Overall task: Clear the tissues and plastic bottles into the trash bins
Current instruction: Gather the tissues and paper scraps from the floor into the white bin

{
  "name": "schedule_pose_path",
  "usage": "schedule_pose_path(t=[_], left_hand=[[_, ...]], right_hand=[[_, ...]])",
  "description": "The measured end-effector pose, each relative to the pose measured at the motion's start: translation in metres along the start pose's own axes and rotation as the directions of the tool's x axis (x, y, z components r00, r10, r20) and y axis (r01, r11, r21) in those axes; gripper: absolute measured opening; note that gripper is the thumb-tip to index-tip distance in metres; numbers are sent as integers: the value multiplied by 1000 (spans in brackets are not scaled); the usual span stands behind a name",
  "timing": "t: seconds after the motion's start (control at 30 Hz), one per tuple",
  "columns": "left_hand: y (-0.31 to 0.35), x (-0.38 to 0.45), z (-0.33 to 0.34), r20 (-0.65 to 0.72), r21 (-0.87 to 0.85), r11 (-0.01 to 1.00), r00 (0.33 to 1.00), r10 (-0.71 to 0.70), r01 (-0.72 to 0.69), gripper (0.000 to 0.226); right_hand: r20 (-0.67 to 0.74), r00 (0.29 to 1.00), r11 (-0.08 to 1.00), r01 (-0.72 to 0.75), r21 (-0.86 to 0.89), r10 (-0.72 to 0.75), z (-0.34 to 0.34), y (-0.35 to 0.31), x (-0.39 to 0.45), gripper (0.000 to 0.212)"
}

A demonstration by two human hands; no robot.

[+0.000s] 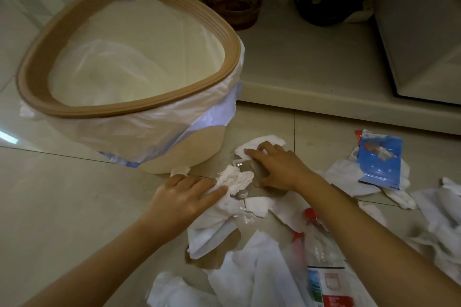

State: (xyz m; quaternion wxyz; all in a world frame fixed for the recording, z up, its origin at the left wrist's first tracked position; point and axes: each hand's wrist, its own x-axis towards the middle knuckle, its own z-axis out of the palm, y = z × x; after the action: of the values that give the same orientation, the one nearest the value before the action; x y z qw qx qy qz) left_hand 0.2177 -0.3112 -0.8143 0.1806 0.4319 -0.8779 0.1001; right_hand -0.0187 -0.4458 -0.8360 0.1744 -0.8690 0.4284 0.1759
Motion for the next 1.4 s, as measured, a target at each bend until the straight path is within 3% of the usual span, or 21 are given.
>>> schedule_pose_path(t=[0.23, 0.43, 0.5, 0.63, 0.8, 0.9, 1.03, 1.17, 1.4], left_hand=[[3, -2, -10, -16, 48, 998, 999, 40, -40, 30], [2, -5, -33, -35, 90, 994, 997, 72, -68, 34], [2, -7, -43, -35, 101, 991, 996, 87, -83, 37], [5, -8, -67, -54, 134, 986, 993, 108, -100, 38], [7, 1, -94, -78, 184, 979, 992, 104, -88, 38], [6, 12, -113, -80, 180, 983, 996, 42, -27, 46], [1, 25, -138, -142, 219, 975, 990, -12, 43, 44], [-8, 37, -167, -217, 259, 962, 975, -35, 92, 37], [-41, 71, -210, -378, 264, 936, 918, -123, 234, 29]], right_hand=[[-76, 996, 996, -46, -83, 40, 9, -24, -20, 60], [-92, 994, 991, 38, -128, -51, 12, -45, -45, 44], [-161, 981, 987, 90, -130, -110, 14, -48, -56, 32], [-319, 928, 978, 153, -144, -192, 4, -49, -82, 28], [-591, 767, 968, 178, -177, -249, -31, -50, -114, 36], [-685, 673, 959, 154, -240, -279, -50, -51, -125, 43], [-761, 565, 946, 140, -294, -320, -75, -57, -137, 53], [-807, 478, 937, 123, -328, -346, -109, -69, -150, 37], [-878, 324, 936, 117, -332, -352, -166, -95, -149, 41]])
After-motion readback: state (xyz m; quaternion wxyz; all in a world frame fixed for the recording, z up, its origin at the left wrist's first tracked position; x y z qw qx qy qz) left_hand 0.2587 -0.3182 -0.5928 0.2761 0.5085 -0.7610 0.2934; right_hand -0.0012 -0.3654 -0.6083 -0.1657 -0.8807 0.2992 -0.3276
